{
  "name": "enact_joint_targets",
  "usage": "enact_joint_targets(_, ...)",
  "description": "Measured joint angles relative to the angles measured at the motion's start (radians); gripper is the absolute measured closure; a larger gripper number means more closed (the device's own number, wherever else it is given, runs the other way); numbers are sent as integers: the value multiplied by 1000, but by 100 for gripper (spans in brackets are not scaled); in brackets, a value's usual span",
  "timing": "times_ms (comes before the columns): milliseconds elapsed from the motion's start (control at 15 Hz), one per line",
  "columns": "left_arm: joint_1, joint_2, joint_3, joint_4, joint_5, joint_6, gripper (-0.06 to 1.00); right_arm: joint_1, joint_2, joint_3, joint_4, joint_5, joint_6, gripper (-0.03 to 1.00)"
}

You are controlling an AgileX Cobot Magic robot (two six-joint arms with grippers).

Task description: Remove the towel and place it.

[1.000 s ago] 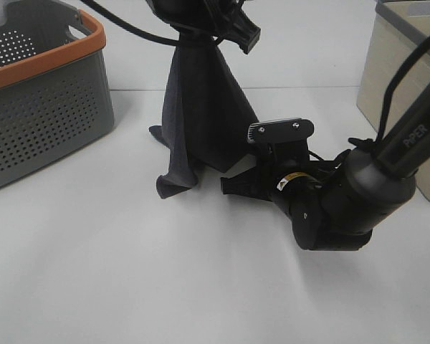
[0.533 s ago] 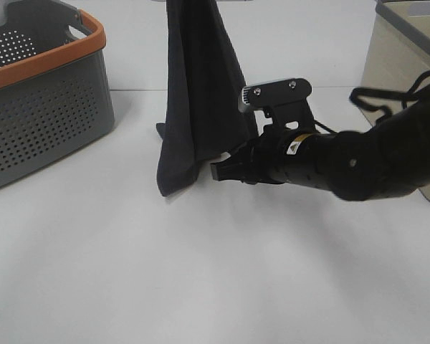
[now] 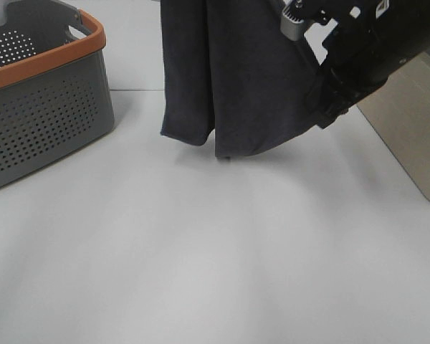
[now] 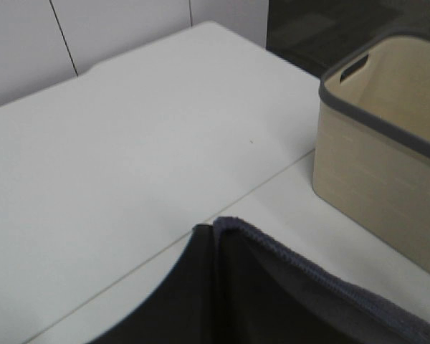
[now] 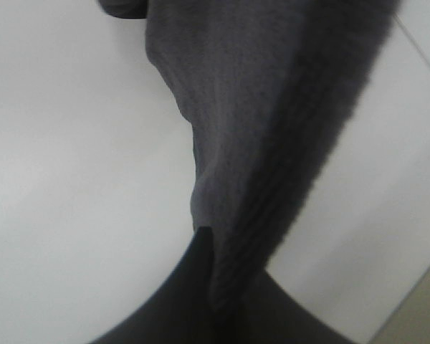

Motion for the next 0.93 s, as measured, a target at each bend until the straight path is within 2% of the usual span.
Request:
enact_joint_targets(200,43,0,0,-37,-94,3,94,-1,0,-147,-78,105,-226,95)
enact_joint_targets(333,78,-2,39,-84,-185,3,94,-1,9,-258,-173,138,-281,95)
enact_joint_targets(400,94,-5,126,-105,-309,3,94,-1,52,-360,-267,177,-288,95)
enact_joint_targets(467,94,-5,143,-105,-332,3,94,-1,66,-385,-296,184,-287,95)
enact_joint_targets(600,95,-5,216,-106,-449,3,94,-24,146,-476,-387,186,-220,95)
enact_joint_targets(733,94,-2,280,-88,-571,3,94,-68,223,-543,-419,151,-108,95)
enact_joint_targets(933,98,70,310,-56,-729,3,94,-130,273,-566,-433,-29,34,95)
